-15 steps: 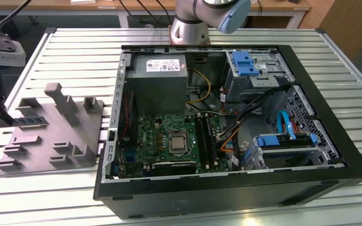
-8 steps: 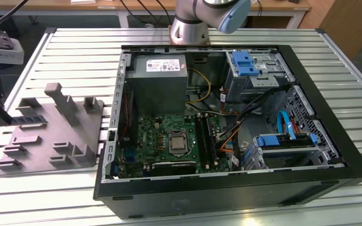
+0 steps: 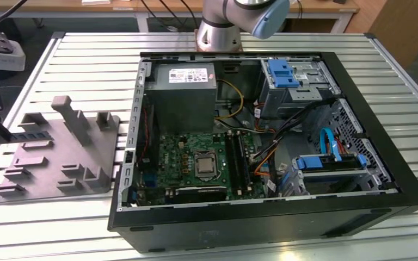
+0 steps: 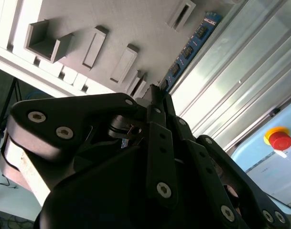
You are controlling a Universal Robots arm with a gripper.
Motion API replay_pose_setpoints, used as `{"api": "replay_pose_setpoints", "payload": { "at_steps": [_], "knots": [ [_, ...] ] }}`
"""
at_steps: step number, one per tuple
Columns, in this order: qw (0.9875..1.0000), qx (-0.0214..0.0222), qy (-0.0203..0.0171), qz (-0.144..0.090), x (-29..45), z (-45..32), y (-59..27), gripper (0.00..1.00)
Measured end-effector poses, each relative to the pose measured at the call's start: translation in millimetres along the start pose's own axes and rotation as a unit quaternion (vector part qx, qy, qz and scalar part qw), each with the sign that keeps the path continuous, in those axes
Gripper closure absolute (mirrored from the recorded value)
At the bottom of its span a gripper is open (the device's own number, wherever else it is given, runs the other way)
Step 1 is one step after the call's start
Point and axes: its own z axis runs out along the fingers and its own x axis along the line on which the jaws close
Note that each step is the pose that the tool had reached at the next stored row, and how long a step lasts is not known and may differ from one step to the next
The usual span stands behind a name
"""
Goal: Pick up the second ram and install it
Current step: 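Pick up the second ram and move it above second insertion slot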
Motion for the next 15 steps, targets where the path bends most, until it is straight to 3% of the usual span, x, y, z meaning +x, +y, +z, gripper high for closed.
{"api": "replay_pose_setpoints", "payload": {
  "at_steps": [15],
  "knots": [
    [1.0000, 0.0000, 0.0000, 0.000, -0.3, -10.7, 0.4, 0.86]
  ]
}}
